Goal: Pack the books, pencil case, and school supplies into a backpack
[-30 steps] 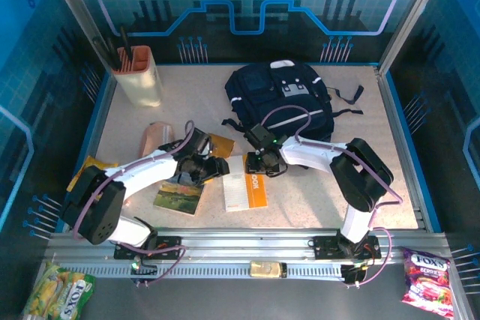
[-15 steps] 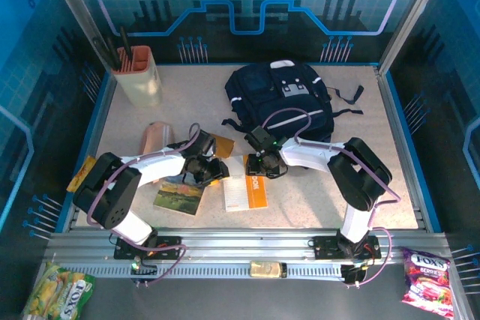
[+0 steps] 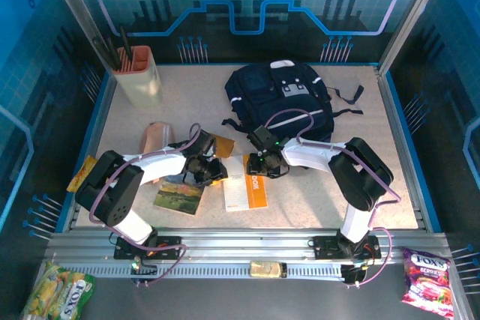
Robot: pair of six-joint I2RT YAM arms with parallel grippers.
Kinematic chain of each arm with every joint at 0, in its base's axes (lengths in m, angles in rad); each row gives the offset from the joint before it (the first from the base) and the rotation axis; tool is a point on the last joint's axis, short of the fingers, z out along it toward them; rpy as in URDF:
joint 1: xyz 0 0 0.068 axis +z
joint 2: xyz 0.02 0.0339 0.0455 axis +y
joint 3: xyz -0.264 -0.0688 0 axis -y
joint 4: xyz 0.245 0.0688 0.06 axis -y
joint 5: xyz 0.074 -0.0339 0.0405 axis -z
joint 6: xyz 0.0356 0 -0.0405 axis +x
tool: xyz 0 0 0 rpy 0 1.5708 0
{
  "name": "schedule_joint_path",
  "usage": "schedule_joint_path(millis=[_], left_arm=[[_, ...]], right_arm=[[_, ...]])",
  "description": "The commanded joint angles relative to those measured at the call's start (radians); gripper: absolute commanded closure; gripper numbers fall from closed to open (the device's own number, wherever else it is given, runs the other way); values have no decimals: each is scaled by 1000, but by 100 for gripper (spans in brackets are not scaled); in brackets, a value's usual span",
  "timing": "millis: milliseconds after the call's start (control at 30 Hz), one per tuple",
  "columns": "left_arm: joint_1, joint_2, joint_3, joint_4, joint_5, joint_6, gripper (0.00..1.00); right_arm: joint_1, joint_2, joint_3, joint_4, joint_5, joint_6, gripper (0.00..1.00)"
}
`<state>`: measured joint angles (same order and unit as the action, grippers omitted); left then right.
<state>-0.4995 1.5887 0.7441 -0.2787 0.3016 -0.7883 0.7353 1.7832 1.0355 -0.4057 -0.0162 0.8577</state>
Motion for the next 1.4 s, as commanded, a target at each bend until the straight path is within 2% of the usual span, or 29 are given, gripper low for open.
schedule_joint_path(millis=[0,433,767,900,1133,1367], left_arm=[[-12,31,10,48,62,-5,74],[-15,37,1,92,89,20,68],[-17,-130,-86,250,176,42,73],[-18,-148,-106,292,209,37,74],[-18,-105,-90,292,201,26,73],[-19,-53,-66,218,131,18,72]], right_arm=[[-8,32,-38,9,-20,18,61],[-8,60,-40,-16,-54,7,61],[-10,47,-43,-48,-29,-4,61],[-12,49,-42,-45,-33,-5,61],[-11,48,-49,-37,-35,-5,61],[-12,49,-59,-40,-20,-3,62]])
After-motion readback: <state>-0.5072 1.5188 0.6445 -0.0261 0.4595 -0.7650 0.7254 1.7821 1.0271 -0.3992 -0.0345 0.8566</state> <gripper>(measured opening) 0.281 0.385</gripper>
